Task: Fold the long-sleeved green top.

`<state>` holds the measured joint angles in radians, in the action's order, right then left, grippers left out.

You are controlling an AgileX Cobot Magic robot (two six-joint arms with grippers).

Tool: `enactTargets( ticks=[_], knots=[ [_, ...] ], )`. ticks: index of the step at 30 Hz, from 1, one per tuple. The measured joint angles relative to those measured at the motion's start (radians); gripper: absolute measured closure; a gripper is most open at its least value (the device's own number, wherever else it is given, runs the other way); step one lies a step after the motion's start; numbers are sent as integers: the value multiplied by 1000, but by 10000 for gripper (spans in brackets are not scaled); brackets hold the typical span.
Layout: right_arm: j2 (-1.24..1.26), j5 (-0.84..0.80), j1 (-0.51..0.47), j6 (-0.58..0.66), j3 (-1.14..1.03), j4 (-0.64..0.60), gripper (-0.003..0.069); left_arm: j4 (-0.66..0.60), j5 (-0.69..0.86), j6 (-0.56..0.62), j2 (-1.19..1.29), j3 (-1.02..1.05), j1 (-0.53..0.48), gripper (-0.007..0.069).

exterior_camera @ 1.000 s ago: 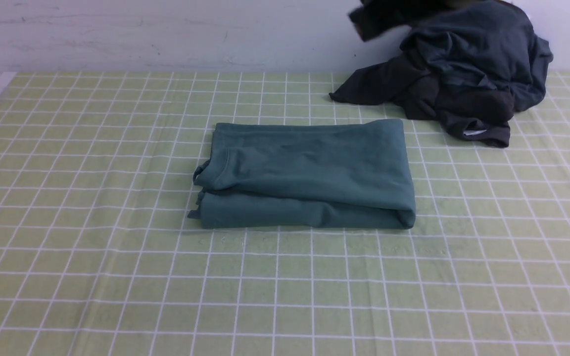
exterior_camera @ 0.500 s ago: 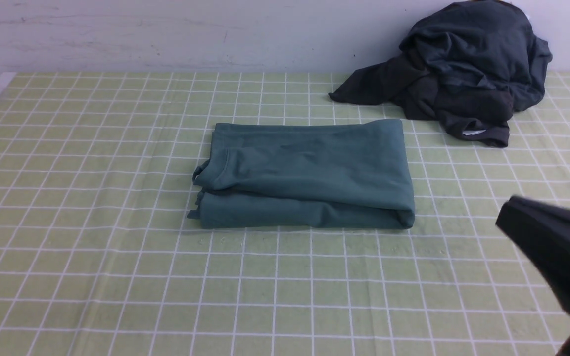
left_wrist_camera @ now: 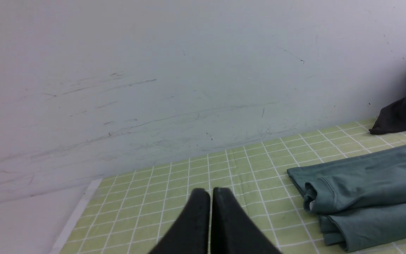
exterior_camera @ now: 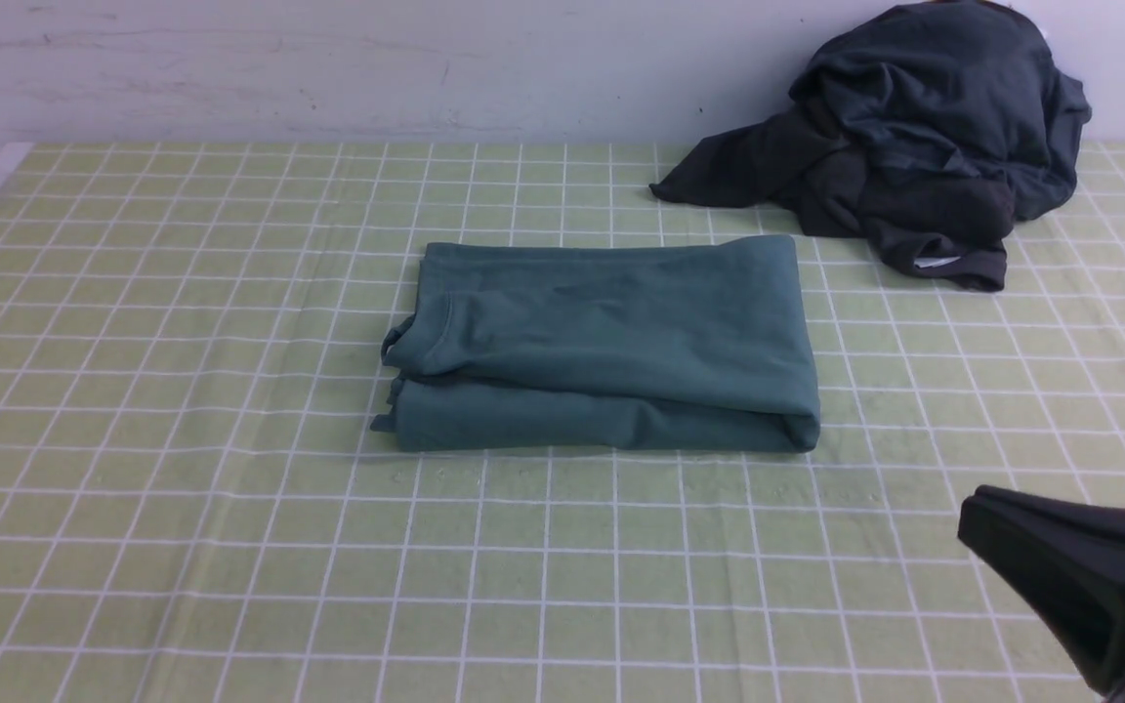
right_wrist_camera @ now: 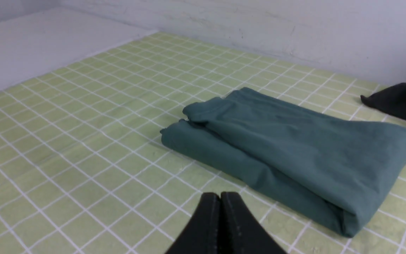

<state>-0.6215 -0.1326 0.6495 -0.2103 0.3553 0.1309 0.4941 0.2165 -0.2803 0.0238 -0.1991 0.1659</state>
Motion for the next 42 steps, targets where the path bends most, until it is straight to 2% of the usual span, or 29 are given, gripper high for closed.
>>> enactTargets(
  ticks=[4, 8, 11, 14, 16, 17, 23, 42],
  knots=[
    [44, 37, -3, 0, -96, 8, 671, 0, 0, 0, 0, 0, 0, 627],
    [239, 144, -97, 5, -316, -43, 671, 0, 0, 0, 0, 0, 0, 627],
    [360, 133, -170, 20, -371, -88, 671, 0, 0, 0, 0, 0, 0, 627],
    [579, 17, -326, 69, -380, -131, 671, 0, 0, 0, 0, 0, 0, 627],
    [608, -18, -372, 87, -380, -131, 671, 0, 2, 0, 0, 0, 0, 627],
    [628, -54, -453, 107, -380, -131, 671, 0, 1, 0, 0, 0, 0, 627],
    [633, -215, -603, 125, -380, -136, 671, 0, 6, 0, 0, 0, 0, 627],
    [633, -223, -623, 128, -379, -137, 671, 0, 9, 0, 0, 0, 0, 627]
  ],
)
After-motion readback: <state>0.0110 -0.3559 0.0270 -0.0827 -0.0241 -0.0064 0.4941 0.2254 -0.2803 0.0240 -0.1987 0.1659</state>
